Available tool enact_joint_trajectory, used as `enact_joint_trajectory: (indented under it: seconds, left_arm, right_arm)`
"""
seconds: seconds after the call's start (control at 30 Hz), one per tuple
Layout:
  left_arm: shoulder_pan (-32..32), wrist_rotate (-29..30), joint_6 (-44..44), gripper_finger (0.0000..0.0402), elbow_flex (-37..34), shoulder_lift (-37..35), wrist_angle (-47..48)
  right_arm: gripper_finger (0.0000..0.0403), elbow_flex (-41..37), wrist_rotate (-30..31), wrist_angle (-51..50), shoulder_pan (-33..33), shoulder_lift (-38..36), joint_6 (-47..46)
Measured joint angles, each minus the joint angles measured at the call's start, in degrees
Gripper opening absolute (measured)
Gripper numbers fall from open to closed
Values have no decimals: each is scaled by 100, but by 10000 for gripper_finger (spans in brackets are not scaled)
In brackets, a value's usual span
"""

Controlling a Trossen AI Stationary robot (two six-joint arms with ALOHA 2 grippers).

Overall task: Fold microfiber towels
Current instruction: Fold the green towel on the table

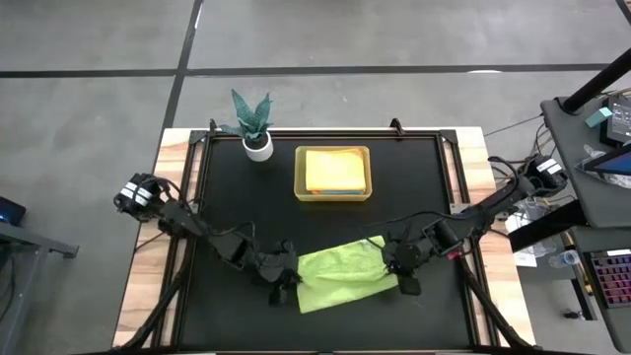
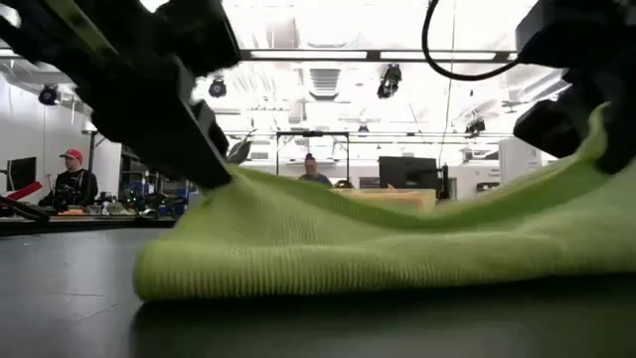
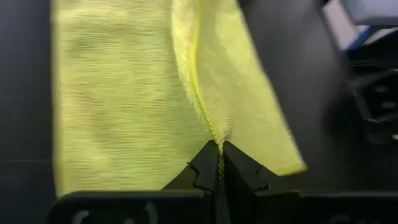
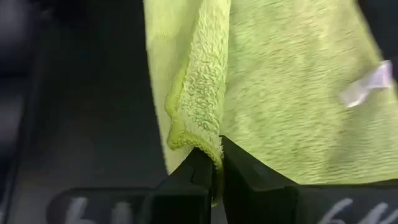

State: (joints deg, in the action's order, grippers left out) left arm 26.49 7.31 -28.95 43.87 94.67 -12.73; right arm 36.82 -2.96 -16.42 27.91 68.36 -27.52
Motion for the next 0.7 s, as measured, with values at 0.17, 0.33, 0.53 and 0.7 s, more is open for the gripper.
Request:
enact_joint_trajectory:
  seconds: [0.17,0.33,0.53,0.7]
  left_arm:
    - [-290,33,78,0,-17,-4,365]
    - [-443,151,83,0,-34,-9,796]
    - [-480,445,-37,0,-114,-9,1063]
    - [-480,560,-67,0,-115,-9,1071]
  right_arm:
    - [8,7,294,-104,-239,0,156]
    - [8,-10,552,-283,-460,0,196]
    - [8,-17,951,-365,-566,2,202]
    - [8,-17,1060,-339,-573,2,202]
